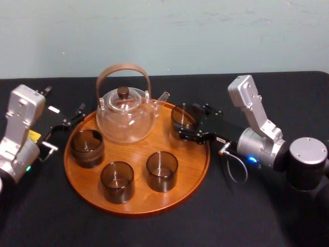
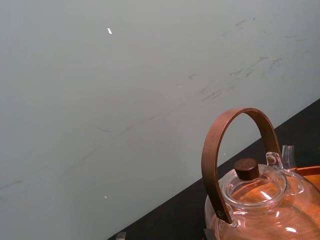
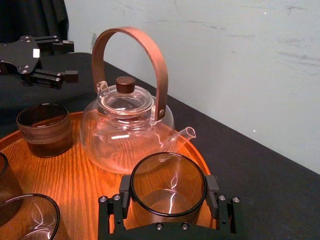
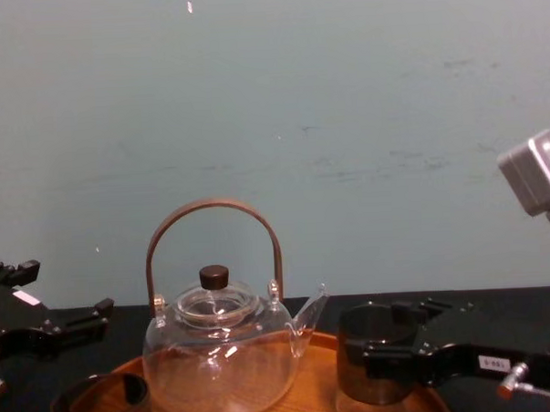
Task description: Pick up the glass from the table and place it on the tray.
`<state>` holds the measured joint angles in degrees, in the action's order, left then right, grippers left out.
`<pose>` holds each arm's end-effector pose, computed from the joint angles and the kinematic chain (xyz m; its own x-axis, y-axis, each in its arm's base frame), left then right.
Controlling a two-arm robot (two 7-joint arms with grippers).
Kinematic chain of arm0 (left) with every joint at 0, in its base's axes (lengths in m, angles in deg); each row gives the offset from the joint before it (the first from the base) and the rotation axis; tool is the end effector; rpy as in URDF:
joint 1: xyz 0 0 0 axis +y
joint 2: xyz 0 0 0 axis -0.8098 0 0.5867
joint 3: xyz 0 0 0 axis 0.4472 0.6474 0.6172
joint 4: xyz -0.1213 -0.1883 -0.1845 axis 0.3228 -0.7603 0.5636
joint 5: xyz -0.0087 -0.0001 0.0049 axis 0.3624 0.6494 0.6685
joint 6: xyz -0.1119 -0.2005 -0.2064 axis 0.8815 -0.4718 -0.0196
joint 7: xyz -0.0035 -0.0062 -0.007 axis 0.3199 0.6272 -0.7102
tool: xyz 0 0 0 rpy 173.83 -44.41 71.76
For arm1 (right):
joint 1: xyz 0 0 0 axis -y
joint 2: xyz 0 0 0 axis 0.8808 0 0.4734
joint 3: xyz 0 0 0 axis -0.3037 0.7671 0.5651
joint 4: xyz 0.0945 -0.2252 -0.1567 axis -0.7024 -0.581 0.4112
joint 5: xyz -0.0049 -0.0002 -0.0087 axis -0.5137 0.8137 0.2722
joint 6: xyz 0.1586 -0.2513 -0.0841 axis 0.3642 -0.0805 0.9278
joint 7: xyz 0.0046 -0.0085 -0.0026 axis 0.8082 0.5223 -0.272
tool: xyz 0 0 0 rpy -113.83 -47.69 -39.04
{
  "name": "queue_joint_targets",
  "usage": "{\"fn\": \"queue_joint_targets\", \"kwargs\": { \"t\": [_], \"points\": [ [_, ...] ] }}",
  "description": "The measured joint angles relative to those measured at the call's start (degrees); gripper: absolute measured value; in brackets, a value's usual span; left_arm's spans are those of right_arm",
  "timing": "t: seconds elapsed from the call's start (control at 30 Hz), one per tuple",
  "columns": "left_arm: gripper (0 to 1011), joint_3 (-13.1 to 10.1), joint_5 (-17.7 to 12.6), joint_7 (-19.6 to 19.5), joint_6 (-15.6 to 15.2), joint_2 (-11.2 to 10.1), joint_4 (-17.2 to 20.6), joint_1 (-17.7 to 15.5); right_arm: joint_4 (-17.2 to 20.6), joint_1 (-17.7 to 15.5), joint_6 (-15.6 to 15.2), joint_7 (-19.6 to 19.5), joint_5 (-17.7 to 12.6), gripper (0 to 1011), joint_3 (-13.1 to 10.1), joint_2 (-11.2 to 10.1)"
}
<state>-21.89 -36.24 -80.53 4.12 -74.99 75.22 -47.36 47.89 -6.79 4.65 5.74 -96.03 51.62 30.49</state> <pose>0.3580 0.0827 -0.3023 0.2923 0.8802 0.3739 -0.9552 0.2873 0.0704 0.4124 -0.0111 -0.3062 0.7332 -0.6733 0.0949 0.6767 0.7087 -0.1996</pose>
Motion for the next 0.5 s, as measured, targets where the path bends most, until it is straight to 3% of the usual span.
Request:
{"fn": "queue_joint_targets", "kwargs": {
  "t": [0.5],
  "points": [
    [1001, 0.0, 0.0, 0.0, 0.0, 0.0, 0.0, 0.0, -1.6, 0.1, 0.5, -0.1, 0.6, 900, 0.6, 0.4]
  ]
}}
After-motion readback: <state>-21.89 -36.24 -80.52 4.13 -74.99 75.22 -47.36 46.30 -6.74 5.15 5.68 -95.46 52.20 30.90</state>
